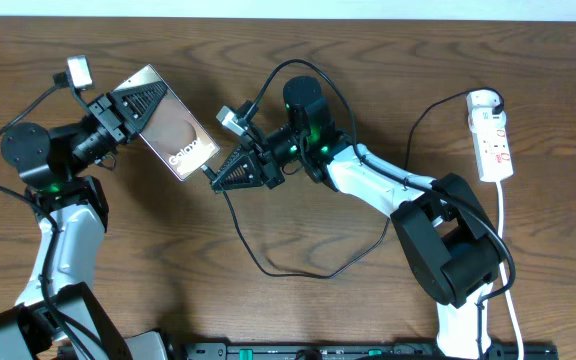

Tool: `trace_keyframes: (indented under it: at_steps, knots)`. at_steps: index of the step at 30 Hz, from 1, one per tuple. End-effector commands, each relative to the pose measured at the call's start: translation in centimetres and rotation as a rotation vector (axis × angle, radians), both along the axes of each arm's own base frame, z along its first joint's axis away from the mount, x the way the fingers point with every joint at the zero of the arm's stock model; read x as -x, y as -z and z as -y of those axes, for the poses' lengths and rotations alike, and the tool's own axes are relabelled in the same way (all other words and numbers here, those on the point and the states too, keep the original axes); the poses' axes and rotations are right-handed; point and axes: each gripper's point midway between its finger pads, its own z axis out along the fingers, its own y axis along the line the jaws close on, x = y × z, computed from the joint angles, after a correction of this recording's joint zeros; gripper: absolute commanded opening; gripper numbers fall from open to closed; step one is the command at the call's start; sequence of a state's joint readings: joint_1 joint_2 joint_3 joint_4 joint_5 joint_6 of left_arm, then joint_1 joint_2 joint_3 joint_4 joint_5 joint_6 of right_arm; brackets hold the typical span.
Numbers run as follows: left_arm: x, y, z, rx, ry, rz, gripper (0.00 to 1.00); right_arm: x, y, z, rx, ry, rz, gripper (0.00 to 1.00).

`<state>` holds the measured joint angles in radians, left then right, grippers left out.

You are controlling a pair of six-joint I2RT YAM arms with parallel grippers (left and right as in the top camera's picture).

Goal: Plug charger to phone and switch on socket

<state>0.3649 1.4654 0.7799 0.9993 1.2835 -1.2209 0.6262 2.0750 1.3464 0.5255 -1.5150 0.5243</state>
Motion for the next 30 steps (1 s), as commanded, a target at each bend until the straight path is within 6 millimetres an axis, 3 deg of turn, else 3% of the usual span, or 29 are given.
trace_keyframes:
  at_steps: [1, 30]
  knots:
    - [0.38, -0.60, 0.44, -0.003, 0.033, 0.007, 0.07, -0.22, -0.65, -0.10, 0.000, 0.014, 0.002, 0.01]
    - [1.01, -0.73, 1.05, -0.025, 0.077, 0.031, 0.07, 0.17, -0.62, -0.55, 0.022, 0.012, -0.028, 0.01]
